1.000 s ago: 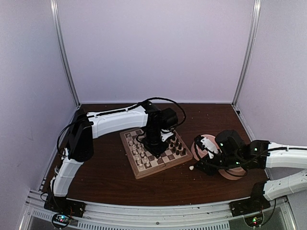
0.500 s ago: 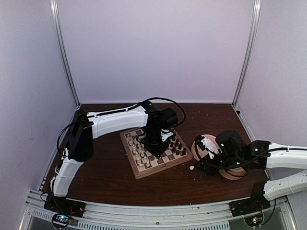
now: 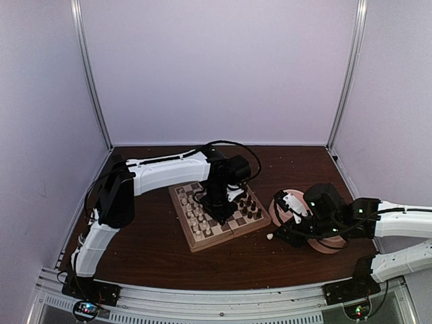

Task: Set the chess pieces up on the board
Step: Place the pawn on c2.

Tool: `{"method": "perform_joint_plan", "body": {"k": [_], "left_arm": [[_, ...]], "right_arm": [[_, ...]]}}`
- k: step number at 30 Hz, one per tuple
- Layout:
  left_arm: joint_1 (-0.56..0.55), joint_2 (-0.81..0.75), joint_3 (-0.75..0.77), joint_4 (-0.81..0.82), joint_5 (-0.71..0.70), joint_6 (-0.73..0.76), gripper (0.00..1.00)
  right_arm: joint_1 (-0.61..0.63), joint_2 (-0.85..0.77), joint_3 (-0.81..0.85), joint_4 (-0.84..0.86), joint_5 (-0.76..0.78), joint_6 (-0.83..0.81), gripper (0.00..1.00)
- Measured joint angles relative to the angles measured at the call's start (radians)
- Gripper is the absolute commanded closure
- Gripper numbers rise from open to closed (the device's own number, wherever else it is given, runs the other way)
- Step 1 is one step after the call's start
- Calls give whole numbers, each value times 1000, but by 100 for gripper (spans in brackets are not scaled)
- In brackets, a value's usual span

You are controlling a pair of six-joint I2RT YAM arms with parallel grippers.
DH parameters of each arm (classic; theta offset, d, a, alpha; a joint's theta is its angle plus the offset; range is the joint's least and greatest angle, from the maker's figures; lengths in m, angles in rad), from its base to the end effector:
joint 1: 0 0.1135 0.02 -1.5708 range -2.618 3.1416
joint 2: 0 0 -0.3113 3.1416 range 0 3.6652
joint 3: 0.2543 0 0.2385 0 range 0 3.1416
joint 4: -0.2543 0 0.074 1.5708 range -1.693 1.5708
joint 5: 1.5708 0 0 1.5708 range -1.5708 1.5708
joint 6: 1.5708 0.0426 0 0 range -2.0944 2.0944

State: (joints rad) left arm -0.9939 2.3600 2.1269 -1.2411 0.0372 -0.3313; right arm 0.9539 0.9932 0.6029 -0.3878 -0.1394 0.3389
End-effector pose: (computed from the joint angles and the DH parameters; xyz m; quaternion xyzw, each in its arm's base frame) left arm 0.2663 -0.4121 0.2218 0.3257 0.9441 -0.0443 0.0266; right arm 0.0930 0.1413 0.2604 -0.3042 0.8689 0.2832 0.2687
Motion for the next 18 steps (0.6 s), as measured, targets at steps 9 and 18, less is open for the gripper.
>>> {"method": "perform_joint_plan", "body": {"k": [9,18], "left_arm": [[0,4,10,-2,-5,2,98],[16,-46,27,-16,-110,16,97]], "right_arm": [[0,0,0,0,0,0,100],[0,3,0,2,1,-1,100]]}}
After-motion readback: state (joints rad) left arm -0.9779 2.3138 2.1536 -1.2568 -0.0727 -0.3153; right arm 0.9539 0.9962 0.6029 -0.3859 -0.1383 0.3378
